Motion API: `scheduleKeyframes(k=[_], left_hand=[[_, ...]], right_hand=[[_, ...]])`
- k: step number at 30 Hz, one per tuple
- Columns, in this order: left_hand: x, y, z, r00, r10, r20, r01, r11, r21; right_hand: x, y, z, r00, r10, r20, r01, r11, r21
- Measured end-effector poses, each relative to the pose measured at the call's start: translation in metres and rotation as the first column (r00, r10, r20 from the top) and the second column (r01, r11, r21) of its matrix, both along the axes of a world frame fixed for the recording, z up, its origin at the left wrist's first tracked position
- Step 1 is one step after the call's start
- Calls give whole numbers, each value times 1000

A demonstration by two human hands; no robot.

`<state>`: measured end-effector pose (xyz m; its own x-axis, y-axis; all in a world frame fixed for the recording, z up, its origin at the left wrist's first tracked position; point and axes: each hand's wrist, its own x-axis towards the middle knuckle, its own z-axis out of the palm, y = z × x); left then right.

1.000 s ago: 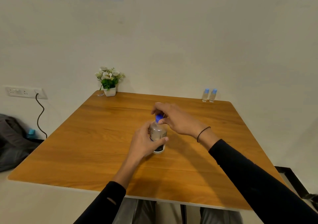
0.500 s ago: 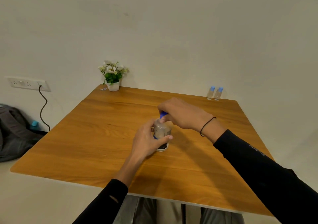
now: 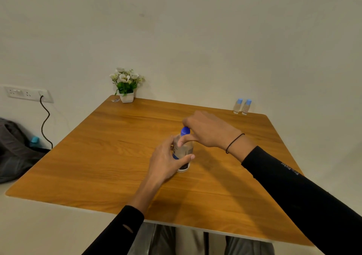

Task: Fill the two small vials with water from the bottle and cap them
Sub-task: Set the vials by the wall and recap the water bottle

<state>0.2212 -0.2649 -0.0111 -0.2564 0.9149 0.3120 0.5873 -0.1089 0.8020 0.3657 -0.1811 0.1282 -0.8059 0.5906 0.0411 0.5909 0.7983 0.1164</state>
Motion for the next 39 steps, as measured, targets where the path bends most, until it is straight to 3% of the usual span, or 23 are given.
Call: scheduleKeyframes(k=[5, 13, 18, 26, 30, 36, 39], left_hand=[[-1, 1, 0, 1000, 10, -6, -10, 1000, -2], [-1, 1, -2, 1000, 0, -1, 0, 1000, 13], [-1, 3, -3, 1000, -4, -7, 4, 1000, 14], [-3, 3, -4, 1000, -8, -28, 8, 1000, 16], [-3, 5, -7, 999, 1, -35, -1, 1000, 3], [-4, 4, -5, 999, -16, -37, 16, 1000, 3], [-4, 5, -7, 999, -8, -35, 8, 1000, -4]], right_hand=[[3, -3, 8, 990, 108, -85, -126, 965, -230], [-4, -3, 5, 998, 23, 63, -30, 993, 114], [7, -3, 12, 990, 126, -66, -134, 980, -148], [-2, -6, 8, 998, 3, 55, -4, 1000, 24], [3, -10, 11, 991, 121, -54, -128, 978, -162], [-4, -9, 8, 999, 34, 42, -34, 999, 7], [0, -8, 10, 996, 89, -7, -90, 994, -61]])
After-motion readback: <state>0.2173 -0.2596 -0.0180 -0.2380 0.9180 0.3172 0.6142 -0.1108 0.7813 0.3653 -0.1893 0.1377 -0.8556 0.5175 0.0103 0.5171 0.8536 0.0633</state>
